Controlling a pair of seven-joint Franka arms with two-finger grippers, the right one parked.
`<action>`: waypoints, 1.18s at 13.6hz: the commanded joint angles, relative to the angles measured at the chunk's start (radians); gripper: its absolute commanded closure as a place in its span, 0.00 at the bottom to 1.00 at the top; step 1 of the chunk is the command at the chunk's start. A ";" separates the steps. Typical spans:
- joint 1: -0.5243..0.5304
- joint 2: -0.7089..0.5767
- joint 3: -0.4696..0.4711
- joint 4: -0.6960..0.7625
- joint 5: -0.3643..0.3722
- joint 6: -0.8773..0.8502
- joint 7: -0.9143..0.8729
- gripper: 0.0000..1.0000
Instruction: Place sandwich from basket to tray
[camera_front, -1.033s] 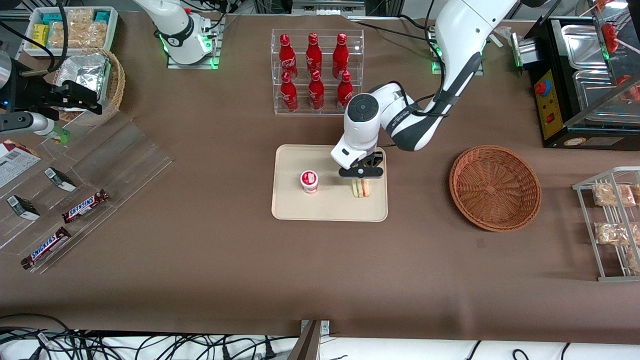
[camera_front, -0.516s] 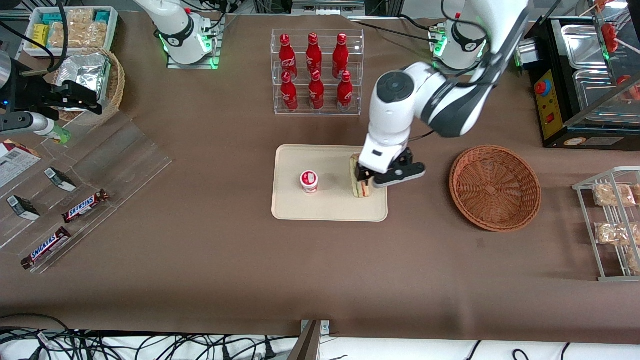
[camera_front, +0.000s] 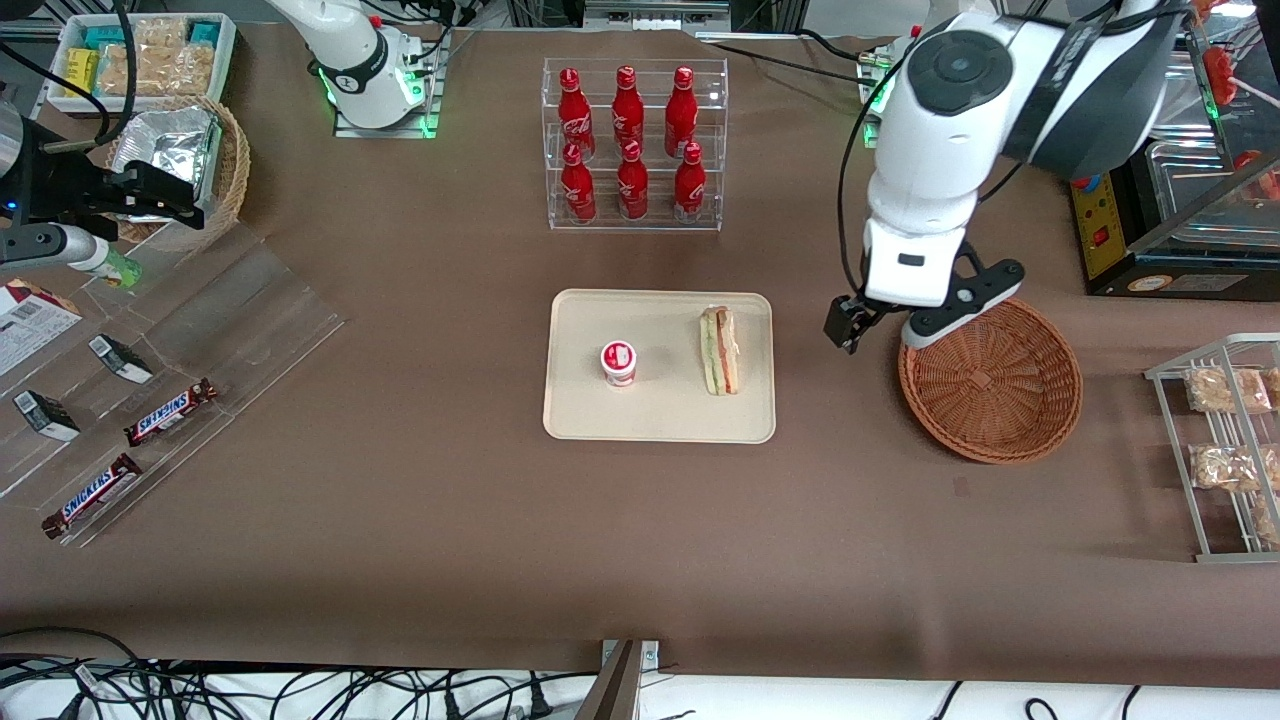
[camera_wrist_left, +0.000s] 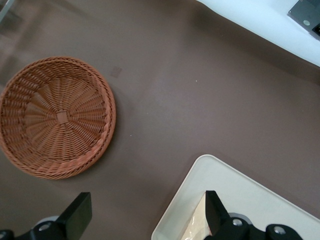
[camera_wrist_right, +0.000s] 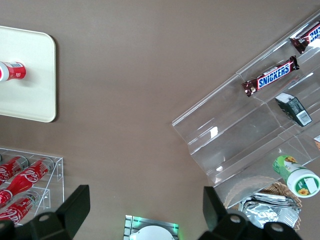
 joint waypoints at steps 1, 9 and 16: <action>0.080 -0.056 -0.006 0.003 -0.091 -0.070 0.160 0.00; 0.197 -0.133 0.117 0.004 -0.250 -0.166 0.612 0.00; 0.193 -0.147 0.235 0.087 -0.288 -0.315 1.103 0.00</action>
